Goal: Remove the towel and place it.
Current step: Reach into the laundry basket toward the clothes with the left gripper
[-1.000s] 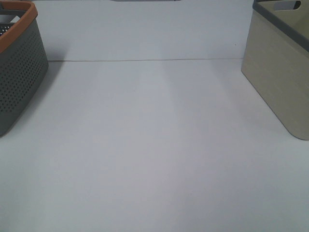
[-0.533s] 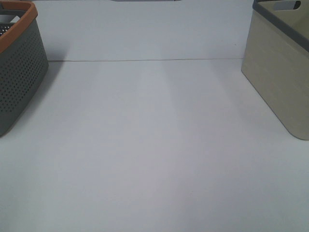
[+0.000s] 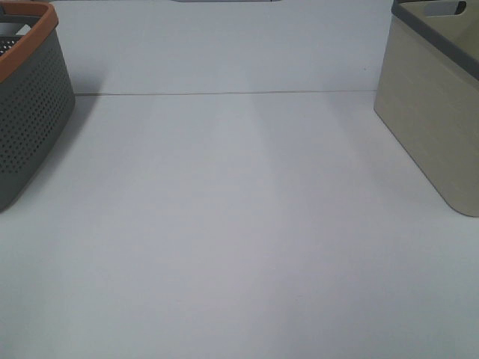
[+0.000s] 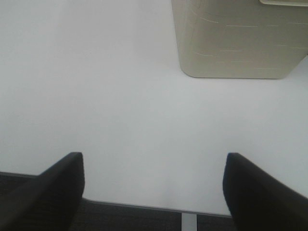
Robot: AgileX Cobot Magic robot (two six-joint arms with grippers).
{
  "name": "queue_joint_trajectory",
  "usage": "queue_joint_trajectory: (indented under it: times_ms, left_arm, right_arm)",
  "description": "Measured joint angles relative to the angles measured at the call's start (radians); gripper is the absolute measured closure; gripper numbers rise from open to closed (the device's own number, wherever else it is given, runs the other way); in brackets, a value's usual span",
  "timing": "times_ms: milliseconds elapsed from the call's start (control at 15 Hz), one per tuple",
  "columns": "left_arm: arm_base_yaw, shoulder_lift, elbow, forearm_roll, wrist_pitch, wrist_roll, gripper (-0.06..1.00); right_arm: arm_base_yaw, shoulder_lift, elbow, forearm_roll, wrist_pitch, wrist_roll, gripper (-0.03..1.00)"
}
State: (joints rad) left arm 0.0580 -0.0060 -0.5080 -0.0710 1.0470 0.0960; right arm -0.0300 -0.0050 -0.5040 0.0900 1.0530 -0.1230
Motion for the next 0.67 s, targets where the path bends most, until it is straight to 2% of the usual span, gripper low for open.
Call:
queue_joint_trajectory:
  times_ms: [467,533,667]
  left_arm:
    - [0.0,0.0,0.0,0.0,0.0,0.001,0.31]
    - [0.0,0.0,0.0,0.0,0.0,0.001,0.25]
    - [0.0,0.0,0.0,0.0,0.0,0.005,0.02]
  right_arm:
    - [0.0,0.0,0.0,0.0,0.0,0.0,0.27]
    - [0.0,0.0,0.0,0.0,0.0,0.0,0.27]
    - [0.0,0.0,0.0,0.0,0.0,0.0,0.27]
